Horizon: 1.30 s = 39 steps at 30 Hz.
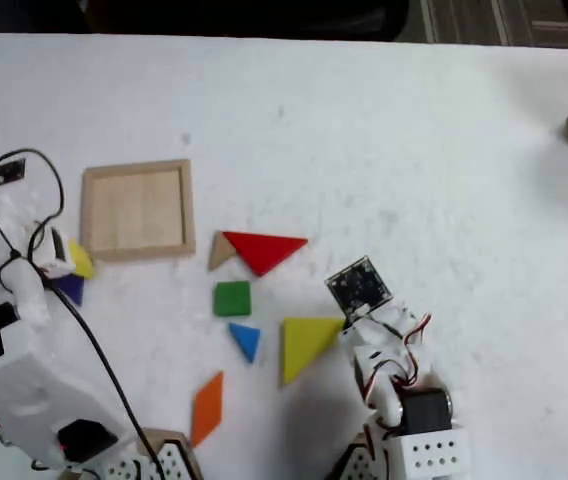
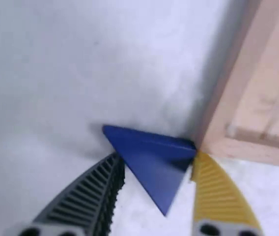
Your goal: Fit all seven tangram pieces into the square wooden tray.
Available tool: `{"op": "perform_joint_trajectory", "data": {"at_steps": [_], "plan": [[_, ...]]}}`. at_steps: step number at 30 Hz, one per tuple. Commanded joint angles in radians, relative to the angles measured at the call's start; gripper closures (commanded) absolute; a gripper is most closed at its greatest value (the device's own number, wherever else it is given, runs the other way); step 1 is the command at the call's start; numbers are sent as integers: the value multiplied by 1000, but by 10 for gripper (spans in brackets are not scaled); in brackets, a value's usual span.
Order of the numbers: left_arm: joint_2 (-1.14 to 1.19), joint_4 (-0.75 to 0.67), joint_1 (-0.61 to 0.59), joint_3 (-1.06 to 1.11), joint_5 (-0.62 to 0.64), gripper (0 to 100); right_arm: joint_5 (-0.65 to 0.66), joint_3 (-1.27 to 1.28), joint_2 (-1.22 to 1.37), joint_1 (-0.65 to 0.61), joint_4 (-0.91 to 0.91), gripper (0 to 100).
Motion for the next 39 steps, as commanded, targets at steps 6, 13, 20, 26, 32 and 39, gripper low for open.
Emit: {"op": "perform_joint_trajectory", "data": {"at_steps": [6,13,20,26,32,39], "plan": [[-119,52,88,60,-32,777,8,9,-12,4,-16,974],[-160,-2,107,63,29,774,12,9,-12,4,-12,974],[-157,-77,94,69,221,702,12,9,-12,4,-12,974],[-70,-78,87,60,235,705,12,9,-12,4,-12,975],[-65,-75,59,52,236,781,12,9,-12,4,-13,975],[-67,-74,59,55,230,894,12,9,-12,4,-13,975]]}}
